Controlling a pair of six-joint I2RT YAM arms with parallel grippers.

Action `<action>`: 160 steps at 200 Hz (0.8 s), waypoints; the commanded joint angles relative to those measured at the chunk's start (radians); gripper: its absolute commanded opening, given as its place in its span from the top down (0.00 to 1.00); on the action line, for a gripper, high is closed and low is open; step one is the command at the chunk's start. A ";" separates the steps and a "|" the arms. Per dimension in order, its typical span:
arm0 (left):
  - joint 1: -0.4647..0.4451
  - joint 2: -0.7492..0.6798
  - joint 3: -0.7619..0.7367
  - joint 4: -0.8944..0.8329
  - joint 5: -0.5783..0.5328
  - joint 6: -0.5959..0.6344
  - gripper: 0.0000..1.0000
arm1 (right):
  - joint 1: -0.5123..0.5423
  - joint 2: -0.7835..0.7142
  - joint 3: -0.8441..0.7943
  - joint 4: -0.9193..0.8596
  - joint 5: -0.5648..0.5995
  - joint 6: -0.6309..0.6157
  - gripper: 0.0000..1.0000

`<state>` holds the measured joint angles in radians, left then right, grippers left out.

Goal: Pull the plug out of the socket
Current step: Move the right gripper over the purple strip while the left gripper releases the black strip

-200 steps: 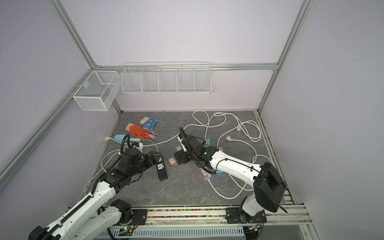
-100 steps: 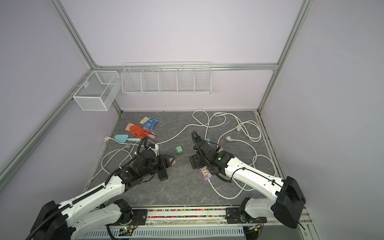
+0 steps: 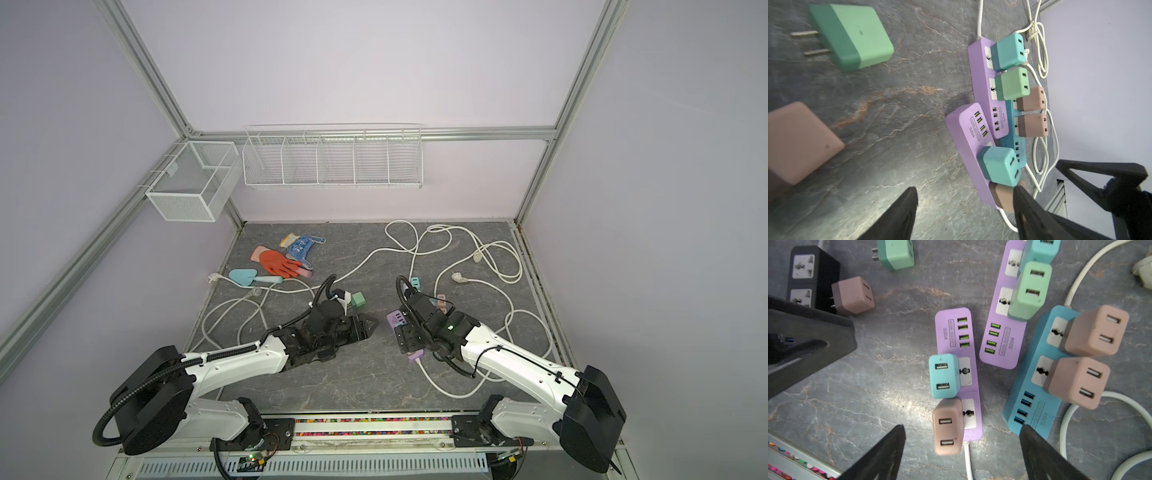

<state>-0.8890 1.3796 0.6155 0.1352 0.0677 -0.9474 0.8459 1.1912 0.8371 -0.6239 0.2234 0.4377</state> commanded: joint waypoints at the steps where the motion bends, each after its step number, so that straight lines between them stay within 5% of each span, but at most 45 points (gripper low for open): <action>1: -0.003 0.048 -0.002 0.111 -0.002 -0.049 0.30 | 0.010 -0.023 -0.037 -0.009 -0.048 0.007 0.09; 160: -0.011 0.090 -0.032 0.116 0.029 -0.062 0.40 | 0.053 -0.091 -0.293 0.183 -0.201 0.106 0.10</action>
<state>-0.8951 1.4883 0.6083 0.2501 0.1097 -0.9939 0.8928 1.1034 0.5800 -0.4763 0.0425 0.4889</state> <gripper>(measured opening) 0.605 0.903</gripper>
